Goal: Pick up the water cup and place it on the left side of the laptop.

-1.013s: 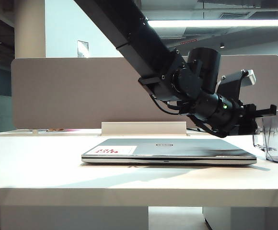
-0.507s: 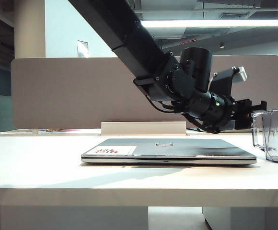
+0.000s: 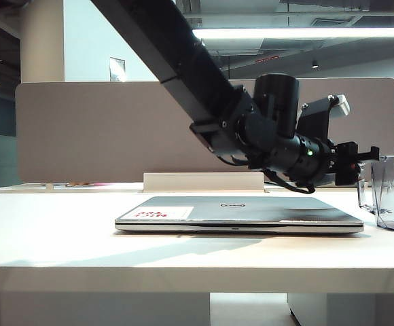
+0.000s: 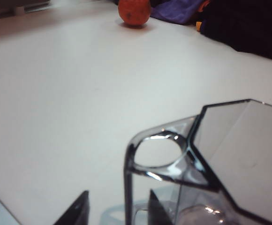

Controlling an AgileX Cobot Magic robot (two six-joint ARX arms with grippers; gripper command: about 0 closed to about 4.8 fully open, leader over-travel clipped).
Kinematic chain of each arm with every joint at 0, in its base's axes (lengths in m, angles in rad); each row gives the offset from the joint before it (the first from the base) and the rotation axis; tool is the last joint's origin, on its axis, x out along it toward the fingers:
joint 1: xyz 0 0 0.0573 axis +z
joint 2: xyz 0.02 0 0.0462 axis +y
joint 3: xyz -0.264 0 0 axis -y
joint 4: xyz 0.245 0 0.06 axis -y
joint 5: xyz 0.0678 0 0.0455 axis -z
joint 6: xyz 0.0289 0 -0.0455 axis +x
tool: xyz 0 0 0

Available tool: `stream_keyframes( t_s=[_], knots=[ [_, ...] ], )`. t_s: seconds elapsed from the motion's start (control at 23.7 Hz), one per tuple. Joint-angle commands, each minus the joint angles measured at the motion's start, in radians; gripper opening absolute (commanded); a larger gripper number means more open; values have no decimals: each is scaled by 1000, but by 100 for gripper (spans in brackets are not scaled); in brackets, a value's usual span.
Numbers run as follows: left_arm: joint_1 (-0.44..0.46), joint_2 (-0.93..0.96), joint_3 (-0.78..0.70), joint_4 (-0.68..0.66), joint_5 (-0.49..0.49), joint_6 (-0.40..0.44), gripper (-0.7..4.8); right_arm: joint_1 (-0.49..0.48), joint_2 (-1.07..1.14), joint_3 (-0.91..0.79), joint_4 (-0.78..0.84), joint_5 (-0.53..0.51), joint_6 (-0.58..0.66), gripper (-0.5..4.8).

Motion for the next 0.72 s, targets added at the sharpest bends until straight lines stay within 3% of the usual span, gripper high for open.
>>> stream_keyframes(
  t_s=[0.04,0.3,0.42,0.72],
  knots=[
    [-3,7,5,46,27,4,152,-1,-2,-3,0,-1,-2,-6],
    [-3,7,6,85,29,4,141,-1,-2,-3,-5,-1,-2,-6],
    [-3,7,5,85,29,4,73,-1,-2,-3,-5,-1,-2,-6],
    [-3,7,6,85,29,19,47,-1,-2,-3,-5,-1,-2,-6]
  ],
)
